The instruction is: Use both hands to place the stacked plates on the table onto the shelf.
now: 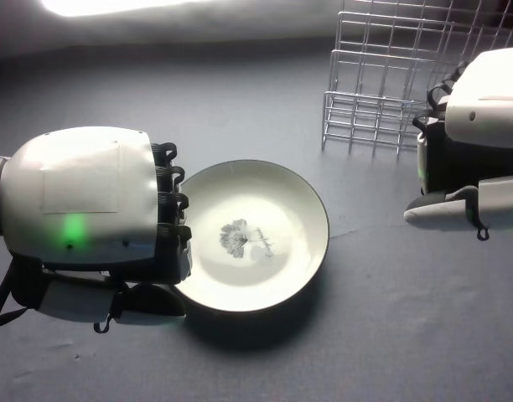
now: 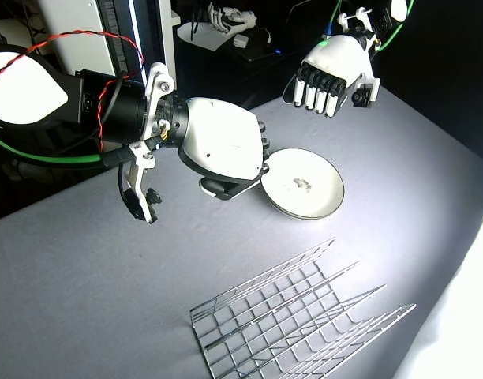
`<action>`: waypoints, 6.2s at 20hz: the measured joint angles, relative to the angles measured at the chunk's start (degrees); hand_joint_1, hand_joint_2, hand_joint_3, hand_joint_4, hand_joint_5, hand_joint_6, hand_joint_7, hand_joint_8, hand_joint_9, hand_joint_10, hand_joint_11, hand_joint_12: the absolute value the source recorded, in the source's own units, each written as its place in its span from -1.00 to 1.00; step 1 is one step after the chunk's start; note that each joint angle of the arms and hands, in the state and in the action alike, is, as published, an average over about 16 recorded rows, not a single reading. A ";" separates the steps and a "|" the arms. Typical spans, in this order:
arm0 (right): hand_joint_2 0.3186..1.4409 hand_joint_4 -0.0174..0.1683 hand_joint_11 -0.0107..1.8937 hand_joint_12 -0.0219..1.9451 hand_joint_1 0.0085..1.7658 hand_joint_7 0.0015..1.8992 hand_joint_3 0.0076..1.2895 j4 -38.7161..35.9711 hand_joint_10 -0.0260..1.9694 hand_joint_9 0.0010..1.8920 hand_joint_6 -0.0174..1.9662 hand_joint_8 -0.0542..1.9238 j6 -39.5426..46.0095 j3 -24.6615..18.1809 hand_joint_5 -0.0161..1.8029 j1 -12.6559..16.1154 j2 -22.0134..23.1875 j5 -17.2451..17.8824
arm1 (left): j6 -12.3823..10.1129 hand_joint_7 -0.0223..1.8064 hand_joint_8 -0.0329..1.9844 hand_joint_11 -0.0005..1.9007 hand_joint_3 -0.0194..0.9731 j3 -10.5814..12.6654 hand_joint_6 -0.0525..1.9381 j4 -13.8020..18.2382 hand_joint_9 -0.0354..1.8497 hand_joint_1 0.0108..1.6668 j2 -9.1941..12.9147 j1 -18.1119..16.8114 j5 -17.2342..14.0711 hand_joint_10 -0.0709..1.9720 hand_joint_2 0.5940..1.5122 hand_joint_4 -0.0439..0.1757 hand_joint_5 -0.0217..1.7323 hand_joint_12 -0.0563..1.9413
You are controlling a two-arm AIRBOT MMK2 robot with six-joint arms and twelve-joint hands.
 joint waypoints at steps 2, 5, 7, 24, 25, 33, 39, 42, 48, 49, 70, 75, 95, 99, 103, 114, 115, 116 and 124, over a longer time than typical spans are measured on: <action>0.82 -0.78 -0.06 -0.11 -0.83 -0.22 -0.95 0.01 -0.17 -0.16 -0.15 -0.15 -0.01 0.00 -0.20 -0.08 0.00 0.01 | -0.34 -0.19 -0.15 -0.18 -0.85 0.08 -0.16 0.26 -0.16 -0.79 0.00 -0.10 0.00 -0.20 0.42 -0.55 -0.26 -0.17; 0.83 -0.80 -0.28 -0.27 -0.87 -0.39 -0.96 -0.03 -0.36 -0.35 -0.35 -0.33 -0.06 0.00 -0.37 -0.40 0.01 0.19 | -1.39 -0.37 -0.35 -0.38 -0.86 0.40 -0.35 1.32 -0.35 -0.84 0.00 -0.47 0.01 -0.37 0.42 -0.56 -0.42 -0.36; 0.83 -0.81 -0.38 -0.34 -0.89 -0.47 -0.96 -0.06 -0.44 -0.44 -0.43 -0.42 -0.10 0.01 -0.44 -0.56 0.05 0.33 | -2.45 -0.45 -0.44 -0.46 -0.87 0.67 -0.43 2.49 -0.43 -0.86 0.00 -1.00 0.00 -0.45 0.41 -0.56 -0.49 -0.44; 0.86 -0.88 -0.97 -0.60 -1.00 -0.92 -0.99 0.58 -0.96 -0.93 -0.96 -0.93 -0.69 0.42 -0.89 -6.78 0.38 4.91 | -15.47 -0.94 -0.98 -0.99 -0.92 6.70 -0.94 19.88 -0.94 -0.99 -1.94 -7.87 -0.40 -0.92 0.40 -0.57 -0.94 -0.96; 0.86 -0.88 -0.97 -0.61 -0.99 -0.92 -0.99 0.70 -0.96 -0.93 -0.96 -0.93 -0.75 0.47 -0.89 -7.18 0.41 5.36 | -15.76 -0.94 -0.98 -0.98 -0.92 7.23 -0.94 20.74 -0.95 -0.99 -2.28 -7.74 -0.42 -0.92 0.40 -0.57 -0.94 -0.96; 0.86 -0.86 -0.97 -0.60 -0.99 -0.92 -0.99 1.71 -0.96 -0.93 -0.96 -0.93 -1.32 0.95 -0.88 -8.56 0.18 7.62 | -17.39 -0.96 -0.98 -0.99 -0.92 13.04 -0.94 26.79 -0.94 -0.99 -5.65 -5.49 0.09 -0.92 0.37 -0.58 -0.95 -0.96; 0.86 -0.85 -0.97 -0.60 -0.98 -0.91 -0.99 1.80 -0.96 -0.93 -0.96 -0.93 -1.63 2.53 -0.88 -7.05 -0.73 6.99 | -18.30 -0.96 -0.98 -0.98 -0.92 17.60 -0.94 28.54 -0.94 -0.99 -8.04 -3.12 1.51 -0.92 0.36 -0.58 -0.95 -0.96; 0.86 -0.85 -0.97 -0.59 -0.98 -0.91 -0.99 1.63 -0.96 -0.92 -0.96 -0.93 -1.65 3.52 -0.87 -6.09 -1.32 6.50 | -18.78 -0.96 -0.98 -0.98 -0.92 19.39 -0.94 28.68 -0.94 -0.99 -8.88 -2.19 2.22 -0.92 0.36 -0.58 -0.95 -0.96; 0.86 -0.84 -0.97 -0.62 -0.98 -0.90 -0.99 1.30 -0.96 -0.92 -0.96 -0.93 -1.56 5.59 -0.86 -4.51 -2.09 5.99 | -19.73 -0.96 -0.98 -0.98 -0.92 21.70 -0.94 29.37 -0.94 -0.99 -10.08 -0.88 2.84 -0.92 0.36 -0.58 -0.96 -0.96; 0.86 -0.84 -0.97 -0.62 -0.98 -0.90 -0.99 1.26 -0.96 -0.92 -0.96 -0.93 -1.55 5.87 -0.86 -4.31 -2.17 5.94 | -19.84 -0.96 -0.98 -0.98 -0.92 21.94 -0.94 29.48 -0.94 -0.99 -10.23 -0.85 2.78 -0.92 0.36 -0.58 -0.96 -0.96; 0.86 -0.85 -0.97 -0.60 -0.98 -0.89 -0.99 0.95 -0.96 -0.91 -0.96 -0.93 -1.72 6.96 -0.86 -2.77 -2.58 5.76 | -18.20 -0.97 -0.98 -0.98 -0.92 24.81 -0.96 31.84 -0.94 -0.99 -13.81 -0.14 0.45 -0.93 0.37 -0.59 -0.98 -0.96; 0.86 -0.85 -0.97 -0.58 -0.98 -0.89 -0.99 0.95 -0.96 -0.91 -0.96 -0.93 -1.78 6.96 -0.86 -2.83 -2.60 5.95 | -17.90 -0.98 -0.98 -0.98 -0.92 25.91 -0.97 32.22 -0.95 -0.99 -14.48 -0.20 0.24 -0.92 0.37 -0.58 -0.98 -0.96; 0.77 -0.85 -0.97 -0.59 -0.80 -0.92 -0.99 -0.83 -0.96 -0.93 -0.96 -0.93 -1.89 6.96 -0.88 -3.71 -2.60 9.67 | -18.07 -0.96 -0.98 -0.98 -0.92 29.89 -0.95 33.92 -0.94 -0.99 -15.81 -1.74 -1.50 -0.92 0.37 -0.62 -0.97 -0.96; 0.65 -0.85 -0.97 -0.60 -0.59 -0.94 -0.99 -1.43 -0.96 -0.95 -0.96 -0.93 -1.89 6.96 -0.91 -3.98 -2.60 10.66 | -18.06 -0.97 -0.98 -0.98 -0.92 30.41 -0.95 33.79 -0.94 -0.99 -16.12 -1.18 -1.93 -0.92 0.37 -0.64 -0.98 -0.96; 0.52 -0.85 -0.97 -0.61 -0.35 -0.96 -0.99 -1.88 -0.96 -0.97 -0.96 -0.93 -1.88 6.96 -0.94 -4.31 -2.59 11.49 | -18.06 -0.97 -0.98 -0.98 -0.92 30.70 -0.96 33.36 -0.94 -0.99 -16.65 -0.44 -2.20 -0.93 0.37 -0.65 -0.98 -0.96; 0.31 -0.85 -0.97 -0.45 0.04 -0.99 -0.99 -3.03 -0.96 -0.98 -0.96 -0.93 -1.60 7.39 -0.96 -5.76 -2.86 14.50 | -18.10 -0.99 -0.99 -0.98 -0.92 30.64 -0.96 31.09 -0.96 -0.99 -19.83 0.48 -2.29 -0.93 0.37 -0.64 -0.98 -0.93; 0.30 -0.85 -0.97 -0.43 0.06 -0.99 -0.99 -3.33 -0.96 -0.98 -0.96 -0.93 -1.51 7.57 -0.96 -5.95 -2.99 15.08 | -18.10 -0.99 -0.99 -0.98 -0.92 30.63 -0.97 30.86 -0.96 -0.99 -20.24 0.42 -2.27 -0.93 0.37 -0.63 -0.98 -0.93; 0.30 -0.85 -0.97 -0.42 0.07 -0.99 -0.99 -3.63 -0.96 -0.98 -0.96 -0.93 -1.42 7.78 -0.96 -6.13 -3.14 15.70 | -18.10 -0.99 -0.99 -0.98 -0.92 30.61 -0.97 30.64 -0.96 -0.99 -20.64 0.35 -2.25 -0.93 0.37 -0.63 -0.98 -0.93; 0.27 -0.83 -0.97 -0.34 0.08 -0.98 -0.99 -6.81 -0.96 -0.98 -0.96 -0.93 -0.57 10.29 -0.96 -8.16 -4.53 22.08 | -18.12 -0.99 -0.99 -0.98 -0.92 30.63 -0.97 29.48 -0.95 -1.00 -23.46 -0.58 -1.93 -0.93 0.37 -0.62 -0.98 -0.93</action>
